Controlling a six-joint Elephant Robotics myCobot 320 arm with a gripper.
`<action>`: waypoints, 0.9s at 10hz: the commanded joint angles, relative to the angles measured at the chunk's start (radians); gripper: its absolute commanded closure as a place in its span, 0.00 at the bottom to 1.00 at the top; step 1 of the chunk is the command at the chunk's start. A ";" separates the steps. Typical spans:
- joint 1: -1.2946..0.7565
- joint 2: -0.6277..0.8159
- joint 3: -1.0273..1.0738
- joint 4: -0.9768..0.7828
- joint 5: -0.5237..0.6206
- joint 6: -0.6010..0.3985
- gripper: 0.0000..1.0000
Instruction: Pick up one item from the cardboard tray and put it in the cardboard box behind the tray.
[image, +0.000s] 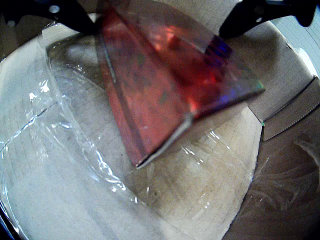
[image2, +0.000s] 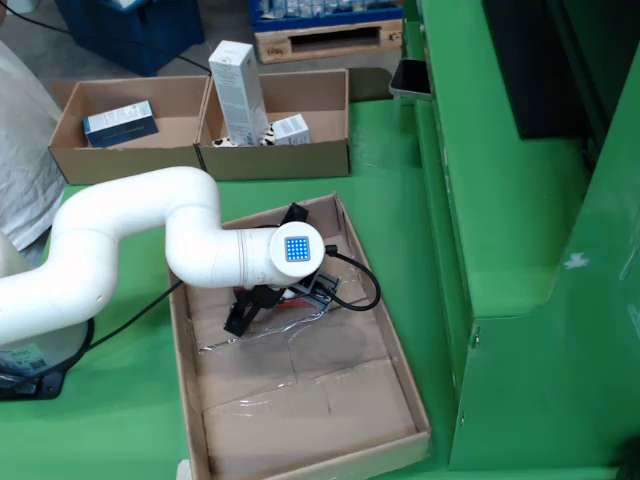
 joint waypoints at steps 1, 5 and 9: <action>0.005 0.033 0.018 0.007 0.015 -0.007 0.60; 0.005 0.034 0.018 0.007 0.015 -0.007 1.00; 0.005 0.034 0.018 0.007 0.015 -0.007 1.00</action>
